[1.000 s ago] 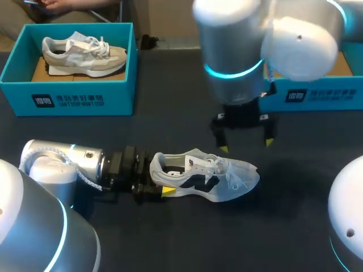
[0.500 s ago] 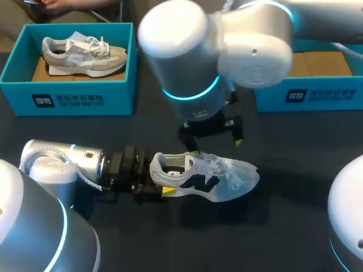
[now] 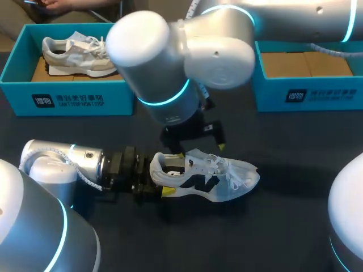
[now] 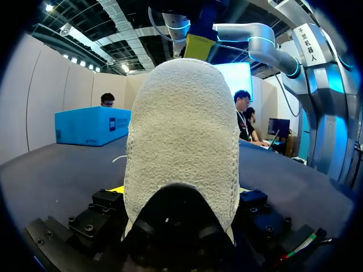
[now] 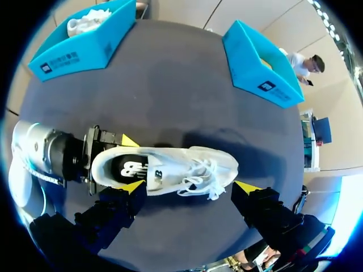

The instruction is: Take the shoe out of the shoebox, open the shoe tongue, remove and reinsert the insole, then place the shoe into the shoebox

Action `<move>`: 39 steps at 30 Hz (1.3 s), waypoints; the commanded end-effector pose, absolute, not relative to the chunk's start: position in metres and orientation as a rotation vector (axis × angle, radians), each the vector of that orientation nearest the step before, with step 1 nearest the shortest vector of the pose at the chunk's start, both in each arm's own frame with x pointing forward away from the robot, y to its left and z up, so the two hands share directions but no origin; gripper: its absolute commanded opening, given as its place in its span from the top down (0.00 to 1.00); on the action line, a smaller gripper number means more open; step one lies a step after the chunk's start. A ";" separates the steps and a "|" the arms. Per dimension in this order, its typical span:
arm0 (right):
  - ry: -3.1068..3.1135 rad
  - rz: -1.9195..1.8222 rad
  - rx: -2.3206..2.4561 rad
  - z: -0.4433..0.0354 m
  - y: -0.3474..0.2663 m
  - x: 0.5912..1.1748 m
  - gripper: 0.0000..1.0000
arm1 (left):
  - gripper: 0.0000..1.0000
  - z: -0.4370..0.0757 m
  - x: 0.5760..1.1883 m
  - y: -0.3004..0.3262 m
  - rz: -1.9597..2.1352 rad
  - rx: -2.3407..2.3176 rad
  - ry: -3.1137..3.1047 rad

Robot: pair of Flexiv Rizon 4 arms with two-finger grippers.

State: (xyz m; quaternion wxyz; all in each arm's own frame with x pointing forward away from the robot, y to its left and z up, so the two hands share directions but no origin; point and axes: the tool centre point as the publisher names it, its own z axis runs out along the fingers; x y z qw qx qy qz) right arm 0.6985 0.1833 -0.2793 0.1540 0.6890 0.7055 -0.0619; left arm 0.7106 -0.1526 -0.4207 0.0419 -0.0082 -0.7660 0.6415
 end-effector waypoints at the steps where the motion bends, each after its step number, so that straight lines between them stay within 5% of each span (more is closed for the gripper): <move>1: 1.958 -0.224 1.977 -0.295 0.195 0.697 0.00 | 1.00 -0.421 0.710 -0.152 1.965 -0.022 -2.347; 39: 1.817 -0.244 2.061 -0.356 0.193 0.697 0.00 | 1.00 -0.421 0.710 -0.152 1.965 -0.022 -2.347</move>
